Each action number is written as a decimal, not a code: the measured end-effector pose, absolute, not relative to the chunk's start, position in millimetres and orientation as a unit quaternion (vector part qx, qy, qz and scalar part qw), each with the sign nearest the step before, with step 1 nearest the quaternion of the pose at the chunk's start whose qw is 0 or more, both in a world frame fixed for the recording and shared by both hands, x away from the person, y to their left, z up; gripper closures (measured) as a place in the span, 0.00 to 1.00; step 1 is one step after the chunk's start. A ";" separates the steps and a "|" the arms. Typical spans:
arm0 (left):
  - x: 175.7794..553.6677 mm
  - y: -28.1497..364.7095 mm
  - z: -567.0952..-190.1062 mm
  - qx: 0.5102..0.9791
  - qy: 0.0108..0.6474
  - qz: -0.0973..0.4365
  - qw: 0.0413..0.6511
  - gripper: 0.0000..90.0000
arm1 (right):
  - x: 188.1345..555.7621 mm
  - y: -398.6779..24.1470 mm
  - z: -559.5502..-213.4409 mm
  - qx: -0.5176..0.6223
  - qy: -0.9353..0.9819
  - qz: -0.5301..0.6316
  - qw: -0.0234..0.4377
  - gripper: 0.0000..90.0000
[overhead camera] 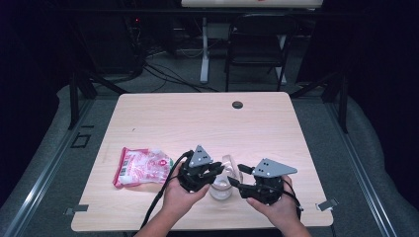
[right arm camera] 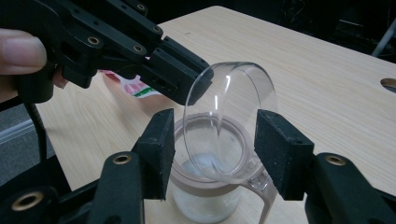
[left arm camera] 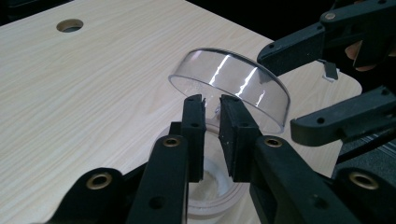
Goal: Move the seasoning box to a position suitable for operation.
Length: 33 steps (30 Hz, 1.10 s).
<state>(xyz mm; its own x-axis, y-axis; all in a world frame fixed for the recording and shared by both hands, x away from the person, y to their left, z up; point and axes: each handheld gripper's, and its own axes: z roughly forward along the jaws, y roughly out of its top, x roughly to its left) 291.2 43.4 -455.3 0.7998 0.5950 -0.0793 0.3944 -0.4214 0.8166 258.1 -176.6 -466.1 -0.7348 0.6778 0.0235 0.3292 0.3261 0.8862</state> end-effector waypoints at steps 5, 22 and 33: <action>291.6 40.3 -455.3 0.833 0.297 0.116 0.452 0.81 | 259.9 -174.9 -469.2 0.320 0.795 0.481 0.184 0.52; 295.4 43.1 -466.7 0.835 0.307 0.134 0.437 0.73 | 261.1 -179.7 -470.3 0.332 0.790 0.483 0.179 0.62; 300.8 49.5 -483.0 0.836 0.326 0.129 0.423 0.70 | 260.9 -181.3 -470.2 0.335 0.786 0.487 0.179 0.63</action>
